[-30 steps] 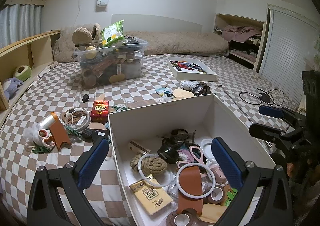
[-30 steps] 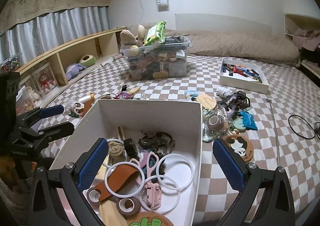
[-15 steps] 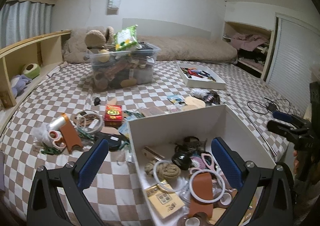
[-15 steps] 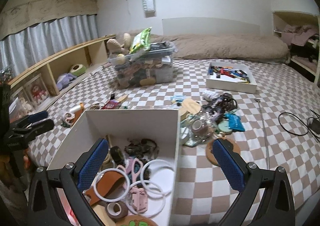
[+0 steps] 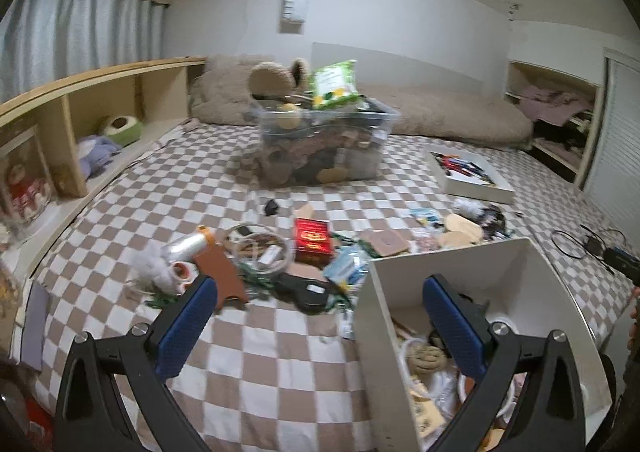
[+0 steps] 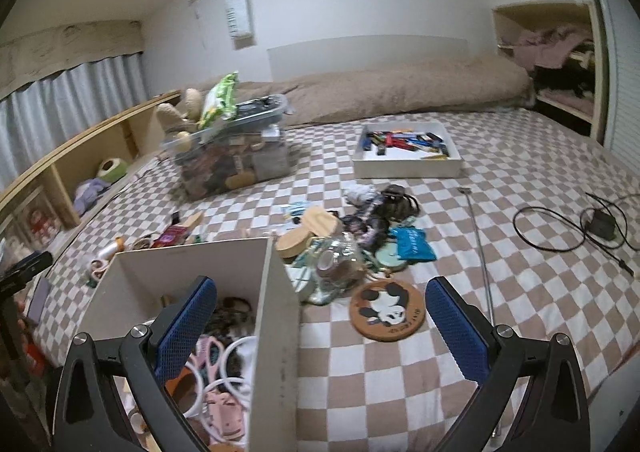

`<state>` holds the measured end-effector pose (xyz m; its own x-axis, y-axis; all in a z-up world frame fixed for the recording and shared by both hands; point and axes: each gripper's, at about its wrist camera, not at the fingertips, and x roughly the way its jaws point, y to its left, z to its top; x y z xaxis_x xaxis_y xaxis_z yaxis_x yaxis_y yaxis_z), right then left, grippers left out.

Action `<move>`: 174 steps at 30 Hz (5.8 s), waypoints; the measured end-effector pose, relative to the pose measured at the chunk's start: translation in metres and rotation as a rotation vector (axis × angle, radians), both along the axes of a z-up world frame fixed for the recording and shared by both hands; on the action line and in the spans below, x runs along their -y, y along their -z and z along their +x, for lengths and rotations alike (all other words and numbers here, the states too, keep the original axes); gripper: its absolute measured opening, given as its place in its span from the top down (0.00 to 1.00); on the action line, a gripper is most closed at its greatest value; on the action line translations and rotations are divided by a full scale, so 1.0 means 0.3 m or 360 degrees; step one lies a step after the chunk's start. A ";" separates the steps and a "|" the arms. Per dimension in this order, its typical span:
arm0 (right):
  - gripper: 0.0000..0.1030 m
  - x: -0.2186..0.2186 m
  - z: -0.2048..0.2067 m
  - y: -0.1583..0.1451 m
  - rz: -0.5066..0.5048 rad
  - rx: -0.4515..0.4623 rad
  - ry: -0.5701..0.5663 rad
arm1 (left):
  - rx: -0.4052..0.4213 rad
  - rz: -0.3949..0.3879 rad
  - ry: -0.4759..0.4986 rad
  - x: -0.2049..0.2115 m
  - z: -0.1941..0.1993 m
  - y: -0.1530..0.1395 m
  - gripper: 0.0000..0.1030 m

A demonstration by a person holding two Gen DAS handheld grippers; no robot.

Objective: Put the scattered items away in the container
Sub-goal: 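Move right tool to the cork panda coaster while left tool approaches the brown leather strip, then close right gripper on the panda coaster while left gripper grasps the leather strip, then lift the coaster with right gripper while left gripper lifts the leather strip toward the box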

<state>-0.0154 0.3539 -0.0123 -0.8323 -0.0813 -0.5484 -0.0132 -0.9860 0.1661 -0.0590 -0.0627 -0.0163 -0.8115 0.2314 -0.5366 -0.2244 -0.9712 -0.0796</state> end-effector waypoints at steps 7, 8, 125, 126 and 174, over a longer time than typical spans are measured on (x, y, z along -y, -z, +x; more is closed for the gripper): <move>0.00 -0.064 -0.024 0.031 -0.0023 0.0043 0.0079 | 0.0059 0.0006 -0.0117 0.082 -0.049 0.028 0.00; 0.00 -0.069 -0.030 0.037 -0.0026 0.0053 0.0086 | 0.0067 0.0005 -0.0131 0.092 -0.056 0.034 0.00; 0.03 -0.174 -0.415 0.464 0.0035 0.0593 0.0254 | 0.0769 -0.0332 0.0046 0.175 -0.372 0.532 0.00; 0.03 -0.175 -0.414 0.463 0.0028 0.0592 0.0257 | 0.0758 -0.0329 0.0043 0.176 -0.371 0.530 0.00; 0.03 -0.168 -0.146 0.142 -0.0379 0.0071 0.0111 | 0.0132 -0.0038 0.0296 -0.020 -0.126 0.063 0.57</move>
<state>-0.0593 0.4044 -0.0550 -0.8158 -0.1556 -0.5570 -0.0924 -0.9157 0.3912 -0.0966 -0.0567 -0.0351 -0.7088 0.3597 -0.6069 -0.3940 -0.9154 -0.0824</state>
